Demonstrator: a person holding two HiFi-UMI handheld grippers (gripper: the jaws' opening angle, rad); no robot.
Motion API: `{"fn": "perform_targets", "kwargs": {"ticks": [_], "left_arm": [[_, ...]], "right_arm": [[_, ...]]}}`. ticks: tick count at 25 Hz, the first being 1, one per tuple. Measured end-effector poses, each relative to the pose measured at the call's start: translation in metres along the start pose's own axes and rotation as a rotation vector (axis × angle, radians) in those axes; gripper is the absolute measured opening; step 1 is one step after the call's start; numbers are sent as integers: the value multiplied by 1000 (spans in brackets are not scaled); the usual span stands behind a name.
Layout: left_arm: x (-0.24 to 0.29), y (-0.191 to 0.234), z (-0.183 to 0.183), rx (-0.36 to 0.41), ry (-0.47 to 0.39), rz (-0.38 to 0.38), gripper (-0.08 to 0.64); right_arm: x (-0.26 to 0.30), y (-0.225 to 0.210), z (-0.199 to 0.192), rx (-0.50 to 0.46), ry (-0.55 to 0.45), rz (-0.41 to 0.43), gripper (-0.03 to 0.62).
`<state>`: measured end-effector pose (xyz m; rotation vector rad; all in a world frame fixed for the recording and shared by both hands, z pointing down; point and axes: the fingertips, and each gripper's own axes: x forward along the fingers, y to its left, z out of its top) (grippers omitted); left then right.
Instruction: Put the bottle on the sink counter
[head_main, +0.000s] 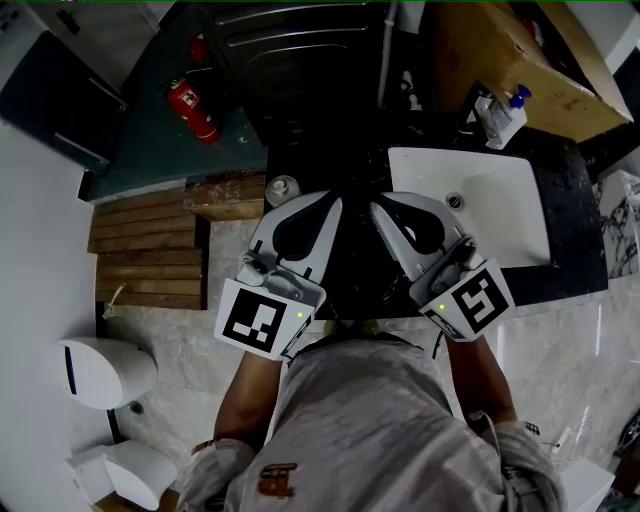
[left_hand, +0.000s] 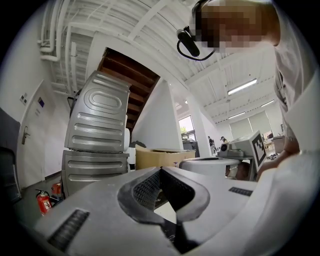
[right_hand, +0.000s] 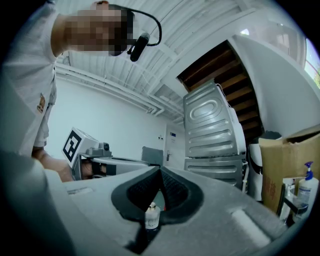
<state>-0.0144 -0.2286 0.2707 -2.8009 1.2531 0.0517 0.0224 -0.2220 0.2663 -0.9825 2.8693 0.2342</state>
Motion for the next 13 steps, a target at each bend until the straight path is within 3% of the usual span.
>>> {"fn": "perform_targets", "kwargs": {"ticks": [13], "left_arm": [[1,-7,-6,-2,19,-17,2]], "right_arm": [[-4,-1,-5,-1,17,5,0]]}}
